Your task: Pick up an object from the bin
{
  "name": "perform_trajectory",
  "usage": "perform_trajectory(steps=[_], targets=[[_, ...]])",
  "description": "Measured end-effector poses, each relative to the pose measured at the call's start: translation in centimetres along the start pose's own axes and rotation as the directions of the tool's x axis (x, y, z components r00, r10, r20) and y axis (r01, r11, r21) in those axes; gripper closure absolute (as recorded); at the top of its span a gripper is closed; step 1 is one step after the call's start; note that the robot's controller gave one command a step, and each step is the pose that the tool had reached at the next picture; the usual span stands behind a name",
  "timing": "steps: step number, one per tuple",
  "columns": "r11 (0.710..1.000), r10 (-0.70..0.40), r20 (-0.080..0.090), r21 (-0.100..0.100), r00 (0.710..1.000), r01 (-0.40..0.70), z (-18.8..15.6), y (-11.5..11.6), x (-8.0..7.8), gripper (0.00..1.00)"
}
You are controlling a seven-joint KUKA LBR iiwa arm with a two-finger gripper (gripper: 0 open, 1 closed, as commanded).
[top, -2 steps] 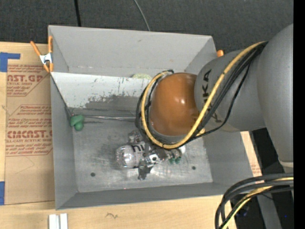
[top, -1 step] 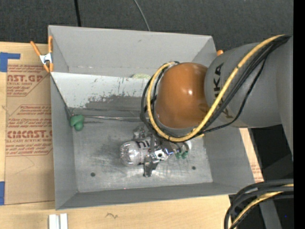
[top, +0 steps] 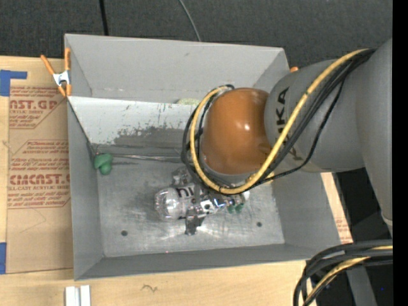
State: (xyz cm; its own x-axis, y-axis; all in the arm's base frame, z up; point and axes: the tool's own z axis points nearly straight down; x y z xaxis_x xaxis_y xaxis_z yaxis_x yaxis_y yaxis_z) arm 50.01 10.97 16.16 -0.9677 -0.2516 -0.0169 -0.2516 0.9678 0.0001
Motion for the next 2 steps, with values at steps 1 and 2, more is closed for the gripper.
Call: perform_trajectory(steps=[1,2], targets=[[1.0,0.002,-0.034,-0.002,0.999,-0.002,0.0,-0.4,1.1,1.0],[1.0,-0.008,-0.02,0.0,1.0,0.008,-6.5,1.0,0.5,1.0]])
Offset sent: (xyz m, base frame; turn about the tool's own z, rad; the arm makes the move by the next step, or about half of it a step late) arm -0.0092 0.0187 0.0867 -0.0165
